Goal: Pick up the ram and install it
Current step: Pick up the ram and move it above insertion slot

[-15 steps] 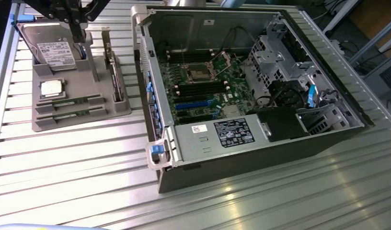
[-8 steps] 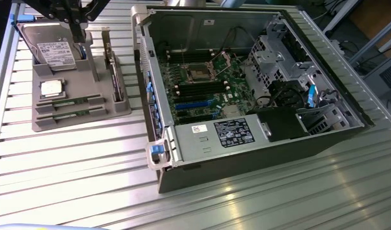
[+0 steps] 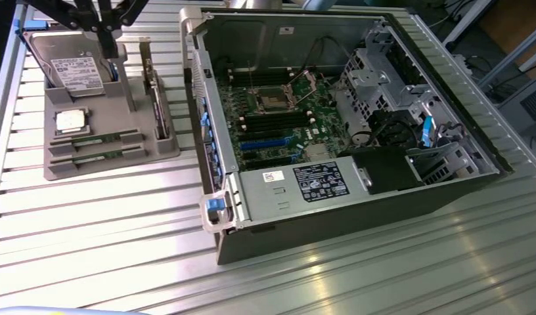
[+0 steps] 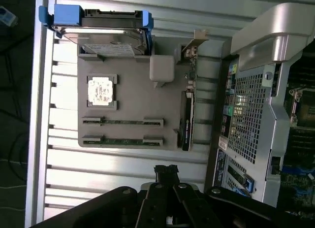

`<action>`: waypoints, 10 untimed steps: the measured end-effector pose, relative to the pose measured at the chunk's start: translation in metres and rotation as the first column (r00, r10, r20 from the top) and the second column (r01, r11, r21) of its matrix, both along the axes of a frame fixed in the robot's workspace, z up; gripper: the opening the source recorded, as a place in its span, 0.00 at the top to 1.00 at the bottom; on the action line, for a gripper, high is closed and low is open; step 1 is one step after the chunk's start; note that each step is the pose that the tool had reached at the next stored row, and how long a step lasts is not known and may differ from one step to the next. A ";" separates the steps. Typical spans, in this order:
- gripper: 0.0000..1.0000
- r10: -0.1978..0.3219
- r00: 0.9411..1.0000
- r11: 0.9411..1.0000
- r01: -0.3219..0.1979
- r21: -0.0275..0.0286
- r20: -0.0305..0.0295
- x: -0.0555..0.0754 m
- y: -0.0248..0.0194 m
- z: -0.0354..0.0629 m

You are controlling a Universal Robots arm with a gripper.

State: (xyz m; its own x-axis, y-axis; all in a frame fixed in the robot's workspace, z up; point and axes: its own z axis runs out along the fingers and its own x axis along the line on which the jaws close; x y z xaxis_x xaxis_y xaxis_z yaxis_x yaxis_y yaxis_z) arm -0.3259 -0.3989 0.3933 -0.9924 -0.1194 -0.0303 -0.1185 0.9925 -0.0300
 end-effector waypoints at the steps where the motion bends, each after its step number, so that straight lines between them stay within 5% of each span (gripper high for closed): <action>1: 0.89 0.020 1.000 1.000 -0.020 0.000 0.000 0.000 0.0000 0.0000; 10: 0.89 0.135 0.991 0.991 -0.135 0.000 0.000 0.000 0.0000 0.0000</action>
State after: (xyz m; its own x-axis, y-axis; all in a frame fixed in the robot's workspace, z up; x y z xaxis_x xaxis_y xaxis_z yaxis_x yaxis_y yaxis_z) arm -0.3260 -0.3989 0.3933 -0.9672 -0.2523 -0.0302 -0.2514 0.9674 -0.0300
